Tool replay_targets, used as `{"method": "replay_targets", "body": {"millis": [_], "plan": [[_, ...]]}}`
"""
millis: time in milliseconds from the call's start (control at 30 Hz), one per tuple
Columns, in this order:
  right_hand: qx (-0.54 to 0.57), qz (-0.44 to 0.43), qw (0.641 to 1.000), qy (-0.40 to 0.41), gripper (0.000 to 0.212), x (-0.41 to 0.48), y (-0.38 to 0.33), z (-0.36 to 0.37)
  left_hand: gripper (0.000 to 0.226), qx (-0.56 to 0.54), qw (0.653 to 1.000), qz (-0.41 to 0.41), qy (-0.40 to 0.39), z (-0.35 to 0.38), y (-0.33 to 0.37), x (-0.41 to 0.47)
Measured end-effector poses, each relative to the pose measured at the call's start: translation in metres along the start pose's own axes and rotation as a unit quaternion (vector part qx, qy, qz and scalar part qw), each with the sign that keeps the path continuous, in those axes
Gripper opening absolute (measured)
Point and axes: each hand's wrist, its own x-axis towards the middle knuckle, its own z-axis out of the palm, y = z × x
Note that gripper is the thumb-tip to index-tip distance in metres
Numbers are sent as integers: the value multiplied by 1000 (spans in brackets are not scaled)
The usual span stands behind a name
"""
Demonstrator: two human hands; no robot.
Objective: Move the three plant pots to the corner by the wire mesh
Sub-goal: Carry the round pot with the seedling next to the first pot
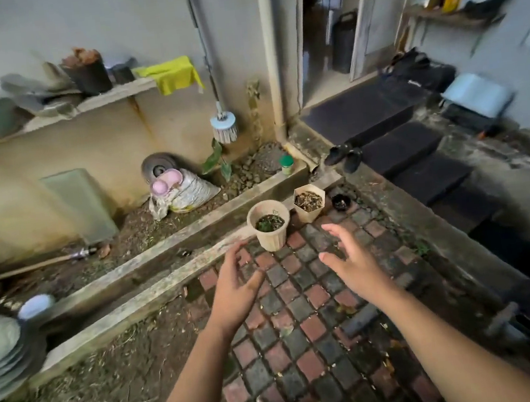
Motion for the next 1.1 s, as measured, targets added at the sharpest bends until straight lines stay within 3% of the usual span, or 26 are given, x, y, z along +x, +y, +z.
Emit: {"method": "replay_targets", "body": {"millis": [167,433,733,900,1000,1100], "plan": [[0,59,998,-4,64,142,65,42,69,73,992,-49,-87,38,-77,160],[-5,86,996,-12,71,341,220,100,72,100,987,-109,-69,112,-235,341],[52,106,993,21,76,491,439,218,70,134,988,-65,-44,236,-464,485],[117,79,989,36,80,538,525,278,32,85,994,57,49,270,-542,524],[139,47,988,43,98,556,559,295,38,64,986,93,120,290,-560,541],[168,31,984,57,95,573,575,305,51,49,981,86,167,305,-573,550]]}}
